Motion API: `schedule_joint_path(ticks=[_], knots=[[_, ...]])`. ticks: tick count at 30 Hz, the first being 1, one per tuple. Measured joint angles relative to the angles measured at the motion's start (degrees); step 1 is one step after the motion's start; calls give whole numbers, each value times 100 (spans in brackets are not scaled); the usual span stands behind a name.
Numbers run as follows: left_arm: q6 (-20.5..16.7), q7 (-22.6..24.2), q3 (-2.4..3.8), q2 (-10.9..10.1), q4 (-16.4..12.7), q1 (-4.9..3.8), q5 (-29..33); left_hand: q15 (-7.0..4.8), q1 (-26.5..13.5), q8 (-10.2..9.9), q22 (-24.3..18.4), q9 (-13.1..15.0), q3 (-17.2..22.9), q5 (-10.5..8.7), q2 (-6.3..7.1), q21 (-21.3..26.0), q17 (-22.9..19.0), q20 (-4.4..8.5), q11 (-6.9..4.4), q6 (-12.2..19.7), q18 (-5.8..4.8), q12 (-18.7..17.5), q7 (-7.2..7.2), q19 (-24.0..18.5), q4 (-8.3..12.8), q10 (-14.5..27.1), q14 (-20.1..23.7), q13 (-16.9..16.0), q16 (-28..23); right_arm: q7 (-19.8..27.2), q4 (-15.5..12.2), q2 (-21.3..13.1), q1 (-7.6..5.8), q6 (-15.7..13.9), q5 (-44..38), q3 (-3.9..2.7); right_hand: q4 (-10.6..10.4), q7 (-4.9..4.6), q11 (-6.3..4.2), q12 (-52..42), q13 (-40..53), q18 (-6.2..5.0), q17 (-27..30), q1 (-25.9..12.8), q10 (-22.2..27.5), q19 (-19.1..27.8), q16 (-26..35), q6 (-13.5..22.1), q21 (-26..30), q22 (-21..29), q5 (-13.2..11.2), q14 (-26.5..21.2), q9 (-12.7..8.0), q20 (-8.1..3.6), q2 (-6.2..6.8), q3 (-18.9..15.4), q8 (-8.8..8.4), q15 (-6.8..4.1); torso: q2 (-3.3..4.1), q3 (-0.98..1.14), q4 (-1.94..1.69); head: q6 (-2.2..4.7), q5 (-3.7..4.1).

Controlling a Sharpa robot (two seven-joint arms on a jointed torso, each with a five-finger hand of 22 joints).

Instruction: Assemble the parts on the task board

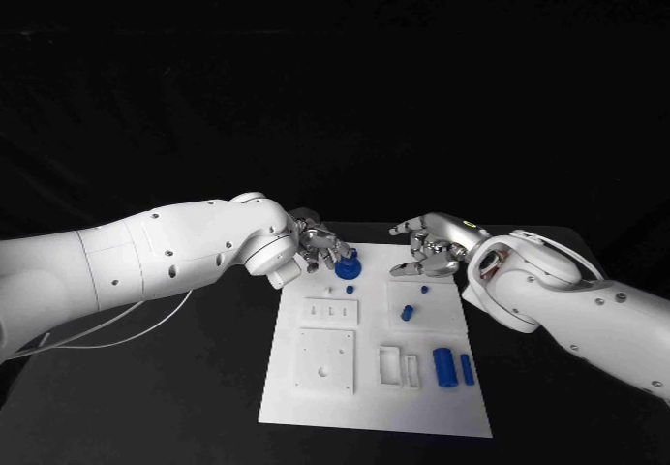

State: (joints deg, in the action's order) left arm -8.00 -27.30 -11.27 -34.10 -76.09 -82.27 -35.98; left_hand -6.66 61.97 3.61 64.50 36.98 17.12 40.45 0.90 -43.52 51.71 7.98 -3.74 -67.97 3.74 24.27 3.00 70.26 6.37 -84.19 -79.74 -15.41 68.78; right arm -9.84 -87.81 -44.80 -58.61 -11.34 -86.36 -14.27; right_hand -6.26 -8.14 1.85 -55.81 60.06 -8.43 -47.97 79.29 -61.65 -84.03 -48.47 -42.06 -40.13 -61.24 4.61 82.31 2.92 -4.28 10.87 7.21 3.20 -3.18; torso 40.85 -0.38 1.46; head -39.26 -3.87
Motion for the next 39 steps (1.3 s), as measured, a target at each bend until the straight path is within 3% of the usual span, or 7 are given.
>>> schedule_joint_path(ticks=[4, 10, 18, 22, 29, 34, 39], knots=[[0, -41, -77, -126, -65, 17, -60, -21, 0, 0, 41, 0, -23, 0, 0, 0, 45, 0, 0, -20, -20, 72, 20, 0, 23, 0, -22, 0, 30, 83, -111, -298, 9, 54, 182, -74, 376, 20, -16, 41, -94, 8, 0, 136, 15, 0, 7, -304, 21, -22, 157, 0, 14, 0, -184, 329, 0, 0, -44, 8, 22, -46, -25], [-15, -94, -178, -261, -175, 62, -148, -17, 0, -2, 116, 0, -47, 32, 0, 51, 131, 0, 0, -29, -22, 159, 28, 40, 47, 0, -62, 1, 41, 130, 3, -455, -37, -153, 551, -219, 804, 31, -44, 156, -327, 20, 6, -155, 42, 0, 61, -456, 60, -63, 294, 0, 15, 0, -110, 1129, 0, 0, -122, 16, 47, -152, -47], [-258, -104, -244, -310, -356, 288, -304, -22, -10, -13, 194, 0, -71, 32, 10, 55, 294, 10, 0, -29, -24, 330, 29, 92, 71, 0, -146, -39, 130, 130, 755, -252, -330, -760, 1166, -284, 912, 51, -54, 195, -423, 48, 6, -227, 51, 0, 61, -585, 60, -73, 722, 0, 23, 0, -106, 1299, 0, 0, -265, 19, 38, -334, -30], [-455, -100, -254, -306, -406, 423, -393, -30, -21, -27, 250, 1, 30, 32, 45, 55, 371, 9, 0, -30, -25, 408, 29, 133, 172, 0, -196, -49, 156, 131, 1061, -81, -386, -976, 1371, -294, 927, 66, -68, 195, -453, 49, 6, -254, 63, 0, 76, -601, 60, -73, 826, 0, 27, 1, -78, 1313, 0, 0, -322, 18, 26, -427, -29], [-822, -88, -262, -289, -479, 730, -584, -51, -48, 4, 398, 3, 41, 255, 116, -84, 483, 30, 0, -30, -39, 463, 29, 215, 183, 0, -237, -49, 218, 137, 1690, 196, -470, -1246, 1554, -419, 965, 95, -77, 195, -480, 52, 6, -255, 54, 0, 88, -631, 59, -85, 892, 20, 26, 1, -79, 1386, 1, -20, -382, 34, -10, -555, 8], [-945, -88, -261, -258, -488, 832, -678, -51, -67, 8, 437, 7, 60, 255, 134, -84, 505, 30, 0, -31, -40, 490, 30, 215, 202, 0, -237, -45, 218, 138, 1873, 252, -492, -1352, 1608, -444, 1013, 169, -77, 195, -481, 53, -2, -307, 53, 0, 88, -705, 59, -96, 1072, 20, 36, 1, -70, 1434, 1, -20, -393, 36, -19, -604, 21], [-981, -92, -261, -230, -511, 925, -786, -51, -87, 10, 462, 35, 95, 299, 155, -84, 515, 30, 0, -31, -40, 490, 30, 215, 237, 0, -237, -38, 218, 140, 1939, 282, -506, -1426, 1611, -462, 1021, 88, -106, 194, -488, 56, -9, -334, 86, 1, 88, -880, 66, -97, 1115, 20, 37, 2, -82, 1442, 2, -20, -393, 37, -15, -632, 34]])
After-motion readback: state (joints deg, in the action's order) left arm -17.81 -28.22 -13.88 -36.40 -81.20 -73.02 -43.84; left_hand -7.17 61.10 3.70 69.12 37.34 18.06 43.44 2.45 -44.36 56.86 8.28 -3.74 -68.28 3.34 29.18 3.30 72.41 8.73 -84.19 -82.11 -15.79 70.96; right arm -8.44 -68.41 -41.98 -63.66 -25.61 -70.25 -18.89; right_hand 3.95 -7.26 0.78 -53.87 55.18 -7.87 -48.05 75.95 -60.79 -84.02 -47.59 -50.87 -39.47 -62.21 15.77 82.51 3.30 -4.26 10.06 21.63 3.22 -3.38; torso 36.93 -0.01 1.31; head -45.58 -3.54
